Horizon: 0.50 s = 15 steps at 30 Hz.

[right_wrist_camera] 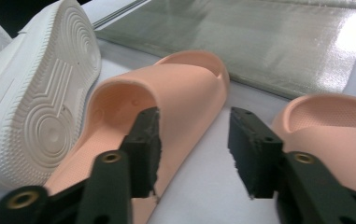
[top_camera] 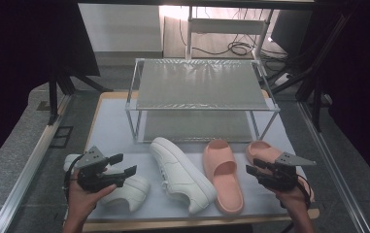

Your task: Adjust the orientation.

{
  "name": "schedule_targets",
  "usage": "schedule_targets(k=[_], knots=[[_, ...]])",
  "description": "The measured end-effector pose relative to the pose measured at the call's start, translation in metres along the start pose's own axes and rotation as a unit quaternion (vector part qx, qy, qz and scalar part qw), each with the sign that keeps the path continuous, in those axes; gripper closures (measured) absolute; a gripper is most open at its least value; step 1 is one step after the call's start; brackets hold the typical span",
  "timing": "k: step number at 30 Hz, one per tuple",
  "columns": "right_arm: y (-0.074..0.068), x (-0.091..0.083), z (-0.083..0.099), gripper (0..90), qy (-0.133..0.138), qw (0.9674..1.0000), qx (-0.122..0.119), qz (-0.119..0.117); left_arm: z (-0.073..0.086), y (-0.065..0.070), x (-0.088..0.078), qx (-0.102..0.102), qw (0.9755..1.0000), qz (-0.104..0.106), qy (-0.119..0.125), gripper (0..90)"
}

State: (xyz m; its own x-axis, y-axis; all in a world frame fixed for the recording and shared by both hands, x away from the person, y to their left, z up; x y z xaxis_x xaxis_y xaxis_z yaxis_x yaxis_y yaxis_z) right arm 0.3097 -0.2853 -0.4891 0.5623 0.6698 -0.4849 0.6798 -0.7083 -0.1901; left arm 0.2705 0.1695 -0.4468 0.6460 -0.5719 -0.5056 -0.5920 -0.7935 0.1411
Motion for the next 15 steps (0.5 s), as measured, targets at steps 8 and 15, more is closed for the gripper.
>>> schedule_targets(k=[8, 15], knots=[[0.005, -0.001, 0.001, 56.9, -0.029, 0.9996, 0.004, 0.004, 0.002, 0.005, 0.006, 0.002, 0.9999, 0.014, -0.007, 30.8], [0.020, -0.008, 0.008, 84.4, -0.039, 0.9972, 0.053, 0.036, -0.001, -0.004, 0.003, -0.003, 1.0000, 0.001, -0.004, 31.6]])
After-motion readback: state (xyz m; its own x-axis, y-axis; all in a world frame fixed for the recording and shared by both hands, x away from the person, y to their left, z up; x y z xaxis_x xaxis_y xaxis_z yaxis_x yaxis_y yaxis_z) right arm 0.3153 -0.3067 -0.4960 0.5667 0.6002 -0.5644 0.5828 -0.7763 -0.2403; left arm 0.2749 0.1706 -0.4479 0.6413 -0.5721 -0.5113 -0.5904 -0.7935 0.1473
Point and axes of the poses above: each handheld gripper's, and its own axes: x roughly forward along the jaws, z roughly out of its underside, y roughly to its right, the point moved 6 cm from there along x, roughly forward along the jaws, and after that the axes turned 5 degrees about -z, right-handed, at the moved point
